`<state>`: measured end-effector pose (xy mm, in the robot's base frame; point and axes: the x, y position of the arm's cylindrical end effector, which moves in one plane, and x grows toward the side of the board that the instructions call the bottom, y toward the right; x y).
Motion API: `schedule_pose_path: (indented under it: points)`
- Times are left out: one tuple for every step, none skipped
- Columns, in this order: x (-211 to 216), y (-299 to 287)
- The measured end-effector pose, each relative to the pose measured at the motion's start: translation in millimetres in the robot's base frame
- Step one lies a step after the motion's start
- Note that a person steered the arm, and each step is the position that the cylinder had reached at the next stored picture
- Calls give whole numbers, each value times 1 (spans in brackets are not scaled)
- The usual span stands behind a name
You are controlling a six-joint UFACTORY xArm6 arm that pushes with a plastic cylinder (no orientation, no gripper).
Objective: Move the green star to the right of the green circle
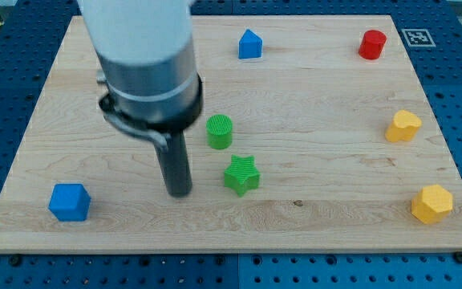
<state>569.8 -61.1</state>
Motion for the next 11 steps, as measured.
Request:
schedule_pose_path:
  points:
    - [25,33]
    - [-25,40]
    - [-55,49]
    - [-23,49]
    - [-9,83]
    - [-30,112]
    - [-56,112]
    - [-54,137]
    - [-64,170]
    - [-73,158]
    - [-73,147]
